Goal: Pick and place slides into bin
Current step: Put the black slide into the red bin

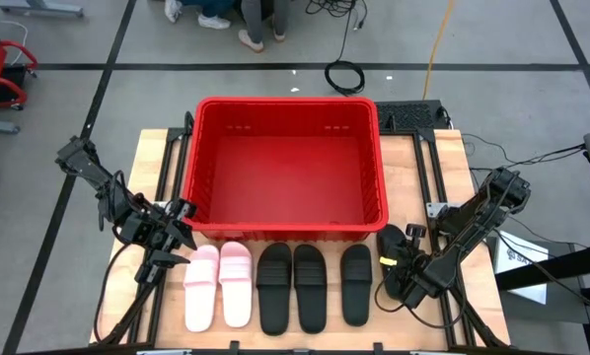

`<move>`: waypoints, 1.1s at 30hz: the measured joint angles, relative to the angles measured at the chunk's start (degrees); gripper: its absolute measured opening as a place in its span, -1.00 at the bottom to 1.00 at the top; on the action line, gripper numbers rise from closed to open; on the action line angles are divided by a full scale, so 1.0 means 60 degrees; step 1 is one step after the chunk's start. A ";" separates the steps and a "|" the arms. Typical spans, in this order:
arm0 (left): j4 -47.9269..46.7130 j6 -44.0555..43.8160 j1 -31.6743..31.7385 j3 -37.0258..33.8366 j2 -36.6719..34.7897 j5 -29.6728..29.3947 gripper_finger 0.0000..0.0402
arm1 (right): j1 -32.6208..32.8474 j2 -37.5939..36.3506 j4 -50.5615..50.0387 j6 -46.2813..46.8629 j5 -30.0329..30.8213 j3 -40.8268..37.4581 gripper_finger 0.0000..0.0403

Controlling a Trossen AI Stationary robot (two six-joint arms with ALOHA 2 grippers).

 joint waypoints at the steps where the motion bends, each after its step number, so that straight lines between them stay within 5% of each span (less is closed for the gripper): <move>1: 0.0000 0.0001 0.0000 0.0000 -0.0003 0.0000 -0.37 | 0.0000 0.0000 -0.0003 -0.0003 -0.0023 0.0000 -0.90; 24: 0.0001 0.0004 -0.0001 0.0000 -0.0002 0.0000 -0.37 | 0.0000 -0.0076 0.0140 -0.0200 -0.0765 0.0030 -0.98; 33: 0.0000 0.0004 -0.0004 0.0000 -0.0002 0.0000 -0.37 | 0.0004 -0.0076 -0.1358 -0.0288 -0.0964 0.1281 -0.98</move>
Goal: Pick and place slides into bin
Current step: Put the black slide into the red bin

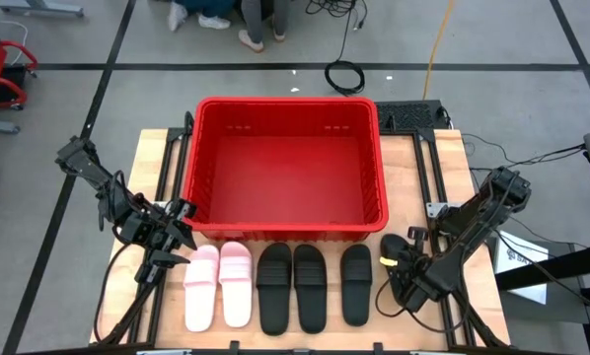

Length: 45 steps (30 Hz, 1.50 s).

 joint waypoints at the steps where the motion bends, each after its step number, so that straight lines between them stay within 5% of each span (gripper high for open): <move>1: 0.0000 0.0000 0.0004 0.0000 -0.0001 0.0000 -0.37 | 0.0004 0.0000 -0.0168 -0.0045 0.0010 0.0203 -0.98; 20: -0.0004 0.0051 0.0000 -0.0004 0.0002 -0.0533 -0.37 | 0.0000 0.0000 -0.1995 -0.1585 0.0232 0.3362 -0.98; 31: -0.0022 0.0229 0.0004 -0.0002 -0.0001 -0.1257 -0.37 | -0.0552 0.0000 -0.1784 -0.3096 0.0726 0.4739 -0.98; 45: -0.0066 0.0313 0.0004 0.0000 0.0002 -0.1257 -0.37 | -0.1925 0.0000 0.0046 -0.6925 0.0752 0.6253 -0.98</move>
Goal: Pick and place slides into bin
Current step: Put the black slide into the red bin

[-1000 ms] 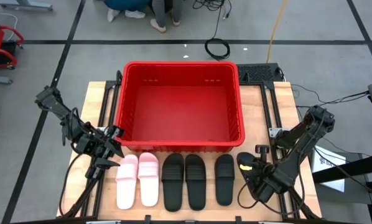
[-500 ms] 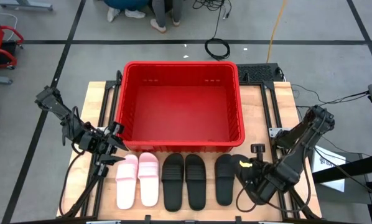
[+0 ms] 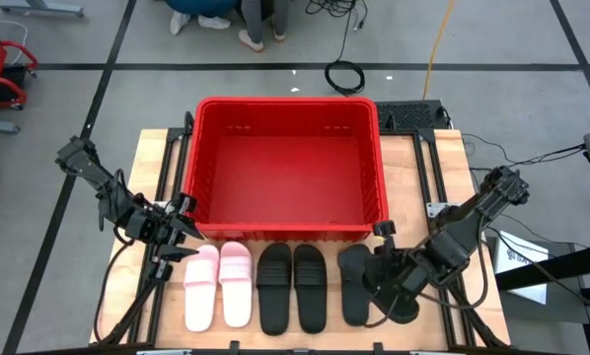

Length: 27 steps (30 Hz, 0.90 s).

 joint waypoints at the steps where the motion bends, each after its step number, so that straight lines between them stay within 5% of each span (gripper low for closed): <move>1: 0.0000 0.0000 -0.0003 0.0000 0.0000 0.0000 -0.37 | -0.0107 0.0000 0.0071 -0.0302 0.0099 0.0116 -0.98; 14: -0.0066 0.0111 -0.0007 -0.0003 -0.0001 -0.0657 -0.37 | -0.2144 -0.0004 0.0209 -0.3576 0.2927 0.1618 -0.98; 21: -0.0076 0.0931 0.0151 -0.0004 -0.0088 -0.2931 -0.37 | -0.4104 -0.0004 0.1405 -0.5494 0.3189 0.1872 -0.98; 27: -0.0138 0.0922 0.0790 -0.0007 -0.1113 -0.3168 -0.37 | -0.5964 -0.0004 0.1968 -0.6322 0.2552 0.1872 -0.98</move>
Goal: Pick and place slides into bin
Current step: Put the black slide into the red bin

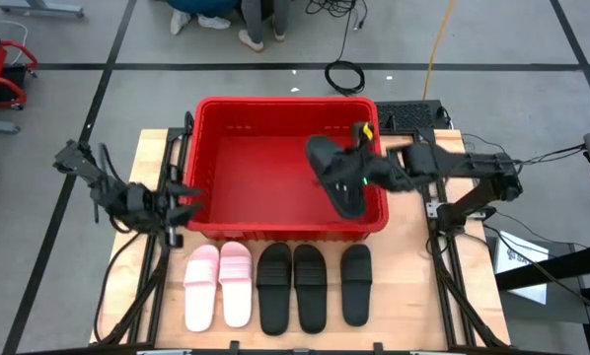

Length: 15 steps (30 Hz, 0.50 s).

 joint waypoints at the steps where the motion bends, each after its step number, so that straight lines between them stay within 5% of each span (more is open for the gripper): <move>1: -0.0202 0.0006 0.0118 0.0000 -0.0277 -0.0002 -0.37 | -0.0280 0.0000 0.0025 -0.0028 -0.0210 0.0000 -0.98; 8: -0.1731 -0.0011 0.1109 0.0004 -0.2006 -0.0027 -0.37 | -0.1899 0.0000 0.0562 -0.0410 -0.0656 -0.0111 -0.98; 15: -0.2425 0.0065 0.2355 0.0292 -0.2416 0.0021 -0.37 | -0.2979 0.0007 0.1679 -0.0825 -0.1085 -0.1390 -0.98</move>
